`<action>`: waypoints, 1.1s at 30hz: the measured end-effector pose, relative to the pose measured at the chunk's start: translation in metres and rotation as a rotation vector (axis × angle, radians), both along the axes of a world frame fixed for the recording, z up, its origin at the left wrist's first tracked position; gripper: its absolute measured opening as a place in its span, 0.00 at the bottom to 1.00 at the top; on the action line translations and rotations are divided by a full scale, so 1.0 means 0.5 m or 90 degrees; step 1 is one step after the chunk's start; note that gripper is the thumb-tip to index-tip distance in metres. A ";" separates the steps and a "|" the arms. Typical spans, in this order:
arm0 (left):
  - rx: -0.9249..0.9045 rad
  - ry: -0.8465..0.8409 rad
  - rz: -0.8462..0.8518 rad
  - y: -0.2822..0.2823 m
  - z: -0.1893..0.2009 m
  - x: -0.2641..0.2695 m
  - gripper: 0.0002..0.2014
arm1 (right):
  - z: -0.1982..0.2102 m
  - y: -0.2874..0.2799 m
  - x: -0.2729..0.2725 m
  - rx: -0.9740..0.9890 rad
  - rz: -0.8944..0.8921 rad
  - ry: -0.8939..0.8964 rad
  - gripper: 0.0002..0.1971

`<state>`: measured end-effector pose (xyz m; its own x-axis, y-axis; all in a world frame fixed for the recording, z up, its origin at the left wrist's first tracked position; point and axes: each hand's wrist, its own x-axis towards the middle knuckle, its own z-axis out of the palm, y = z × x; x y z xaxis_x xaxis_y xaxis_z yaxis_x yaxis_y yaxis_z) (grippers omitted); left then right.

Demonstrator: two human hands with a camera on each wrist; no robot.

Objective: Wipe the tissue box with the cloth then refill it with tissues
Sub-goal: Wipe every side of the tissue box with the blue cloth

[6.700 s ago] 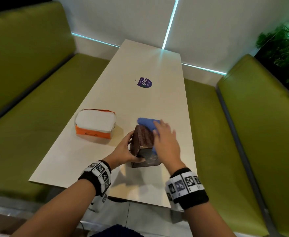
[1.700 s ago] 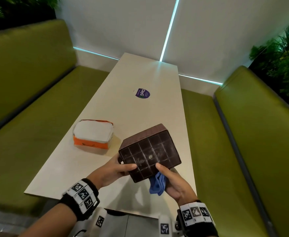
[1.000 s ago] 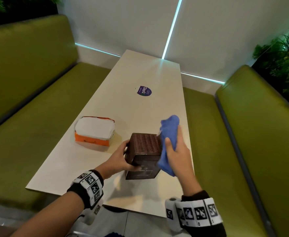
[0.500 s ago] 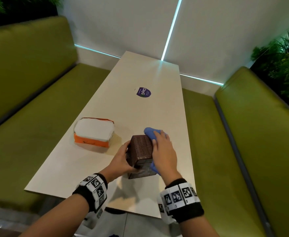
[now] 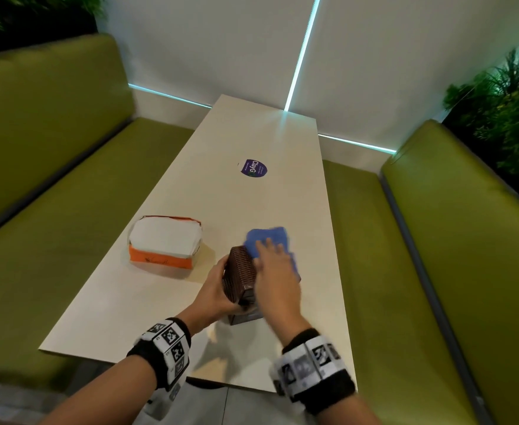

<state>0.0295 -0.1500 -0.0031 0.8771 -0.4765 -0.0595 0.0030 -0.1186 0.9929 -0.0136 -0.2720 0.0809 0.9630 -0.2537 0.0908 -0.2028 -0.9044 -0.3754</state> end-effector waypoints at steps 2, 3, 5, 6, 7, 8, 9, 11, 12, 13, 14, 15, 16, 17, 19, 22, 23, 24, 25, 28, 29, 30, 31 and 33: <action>-0.044 0.019 0.010 -0.008 0.011 -0.009 0.45 | -0.009 0.057 -0.010 -0.003 0.090 -0.019 0.25; -0.059 0.024 0.015 -0.010 0.015 -0.012 0.40 | -0.011 0.064 -0.013 0.014 0.109 -0.016 0.24; -0.064 0.009 0.024 -0.010 0.021 -0.014 0.41 | -0.003 0.039 -0.005 0.057 0.096 -0.012 0.22; -0.066 0.002 0.025 -0.005 0.019 -0.012 0.45 | 0.000 0.017 0.000 0.074 0.075 -0.013 0.21; -0.063 0.004 0.022 0.001 0.018 -0.010 0.50 | 0.006 -0.007 0.002 0.089 0.048 -0.020 0.20; -0.058 0.016 0.013 0.006 0.018 -0.010 0.53 | 0.008 -0.032 0.003 0.113 0.012 -0.026 0.19; -0.056 0.029 0.001 0.012 0.020 -0.009 0.54 | 0.011 -0.056 0.003 0.160 -0.024 -0.033 0.18; -0.069 0.068 -0.026 0.029 0.030 -0.007 0.53 | 0.010 -0.102 -0.002 0.353 -0.056 -0.032 0.15; -0.082 0.101 -0.044 0.038 0.038 -0.006 0.52 | 0.015 -0.118 -0.005 0.470 -0.049 -0.027 0.13; -0.098 0.140 -0.059 0.048 0.042 -0.002 0.51 | 0.025 -0.128 -0.010 0.572 -0.033 -0.021 0.13; -0.121 0.173 -0.075 0.057 0.047 0.001 0.50 | 0.037 -0.132 -0.015 0.656 -0.009 -0.021 0.14; -0.147 0.199 -0.087 0.064 0.057 0.003 0.48 | 0.051 -0.130 -0.021 0.725 0.019 -0.029 0.16; -0.175 0.220 -0.094 0.067 0.066 0.004 0.46 | 0.062 -0.123 -0.025 0.771 0.045 -0.040 0.17; -0.199 0.238 -0.102 0.068 0.074 0.003 0.45 | 0.072 -0.113 -0.031 0.791 0.072 -0.053 0.18; -0.241 0.259 -0.097 0.069 0.091 0.001 0.45 | 0.081 -0.093 -0.048 0.783 0.106 -0.080 0.20; -0.329 0.308 -0.055 0.080 0.109 0.000 0.44 | 0.080 -0.071 -0.098 0.700 0.125 -0.075 0.22; -0.355 0.332 -0.034 0.088 0.108 0.004 0.44 | 0.078 -0.063 -0.118 0.667 0.135 -0.068 0.22; -0.371 0.353 -0.014 0.096 0.109 0.007 0.43 | 0.075 -0.054 -0.137 0.645 0.138 -0.065 0.21; -0.372 0.368 -0.006 0.101 0.105 0.011 0.44 | 0.074 -0.044 -0.151 0.636 0.137 -0.066 0.21; -0.285 0.386 -0.057 0.100 0.109 0.004 0.47 | 0.083 -0.029 -0.151 0.618 0.129 -0.081 0.21; -0.269 0.391 -0.079 0.096 0.109 -0.002 0.44 | 0.091 -0.032 -0.139 0.617 0.125 -0.090 0.21; -0.258 0.399 -0.093 0.090 0.114 -0.010 0.41 | 0.102 -0.036 -0.125 0.620 0.118 -0.098 0.21; -0.251 0.406 -0.093 0.084 0.118 -0.017 0.40 | 0.113 -0.040 -0.111 0.623 0.116 -0.103 0.21; -0.261 0.402 -0.070 0.074 0.120 -0.020 0.42 | 0.130 -0.046 -0.092 0.625 0.126 -0.105 0.21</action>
<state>0.0194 -0.1128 0.0571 0.6817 -0.6513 -0.3334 0.5942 0.2269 0.7717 -0.0598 -0.2950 0.1457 0.9902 -0.1244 0.0638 0.0389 -0.1929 -0.9804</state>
